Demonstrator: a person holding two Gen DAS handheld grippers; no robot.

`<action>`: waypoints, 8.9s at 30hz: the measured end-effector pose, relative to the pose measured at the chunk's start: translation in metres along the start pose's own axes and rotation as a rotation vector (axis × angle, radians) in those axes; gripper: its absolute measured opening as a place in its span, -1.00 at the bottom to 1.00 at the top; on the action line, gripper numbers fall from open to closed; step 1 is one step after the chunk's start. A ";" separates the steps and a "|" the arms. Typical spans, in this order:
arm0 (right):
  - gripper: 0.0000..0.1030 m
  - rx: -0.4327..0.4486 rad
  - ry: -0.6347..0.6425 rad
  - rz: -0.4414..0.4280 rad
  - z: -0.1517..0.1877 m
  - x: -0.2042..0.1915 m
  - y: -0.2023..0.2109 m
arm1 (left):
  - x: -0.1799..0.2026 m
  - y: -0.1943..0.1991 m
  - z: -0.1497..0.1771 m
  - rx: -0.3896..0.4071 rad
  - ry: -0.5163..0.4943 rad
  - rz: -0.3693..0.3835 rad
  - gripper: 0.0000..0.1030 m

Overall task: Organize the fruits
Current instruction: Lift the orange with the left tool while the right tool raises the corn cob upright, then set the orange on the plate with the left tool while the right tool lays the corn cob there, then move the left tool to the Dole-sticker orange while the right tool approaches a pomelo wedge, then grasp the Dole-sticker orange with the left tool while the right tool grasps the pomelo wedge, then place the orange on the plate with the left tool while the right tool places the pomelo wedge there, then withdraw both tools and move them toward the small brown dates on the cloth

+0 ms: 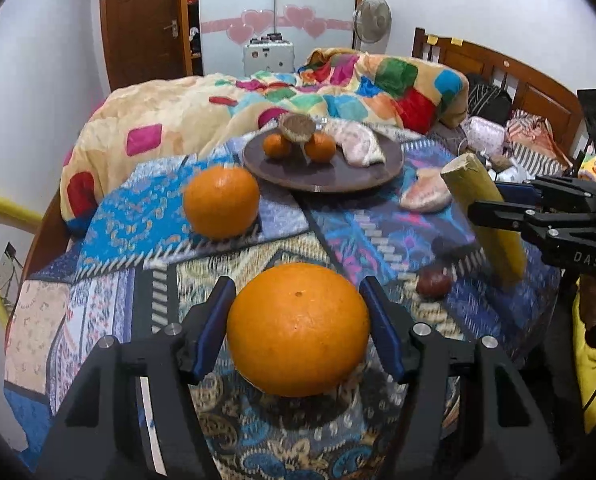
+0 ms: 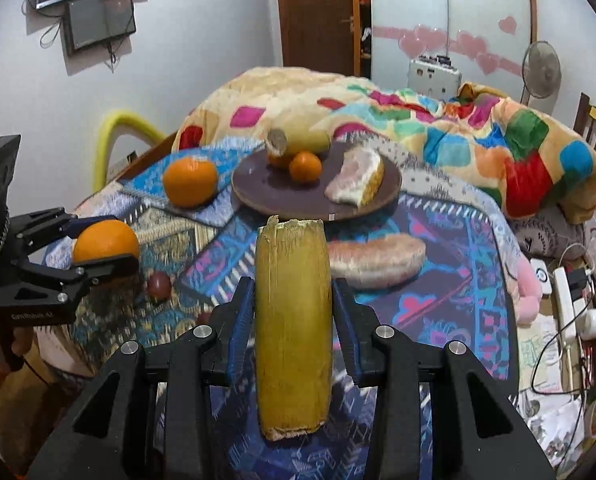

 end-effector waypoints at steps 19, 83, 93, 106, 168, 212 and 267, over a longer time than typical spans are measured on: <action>-0.31 0.113 -0.084 0.012 -0.060 0.022 -0.016 | 0.002 -0.037 -0.072 0.090 -0.026 -0.016 0.24; 0.68 -0.021 -0.097 0.201 -0.024 0.058 -0.035 | -0.065 -0.033 -0.043 -0.017 0.051 -0.122 0.61; 0.80 -0.154 -0.110 0.199 -0.004 0.060 -0.064 | -0.074 -0.055 -0.028 -0.096 0.032 -0.141 0.61; 0.94 -0.236 -0.074 0.206 -0.012 0.036 -0.090 | -0.065 -0.085 -0.046 -0.140 0.011 -0.134 0.61; -0.19 -0.133 -0.045 0.162 -0.020 0.066 -0.054 | -0.051 -0.067 -0.067 -0.059 0.005 -0.109 0.31; -0.20 -0.054 -0.068 0.063 -0.091 0.065 -0.112 | 0.010 -0.114 -0.149 0.023 -0.130 -0.057 0.32; 0.07 0.052 -0.034 0.039 -0.010 -0.023 0.030 | 0.018 0.048 -0.027 0.112 0.001 -0.061 0.51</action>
Point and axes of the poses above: each gripper's, at about its wrist camera, not at the fingertips, and y roughly against the way its jaws point, x to its right, z to its underside, the point moved 5 cm from there along -y, roughly the way its jaws point, and after that the axes turned 6 degrees about z, right-handed, at the moved point
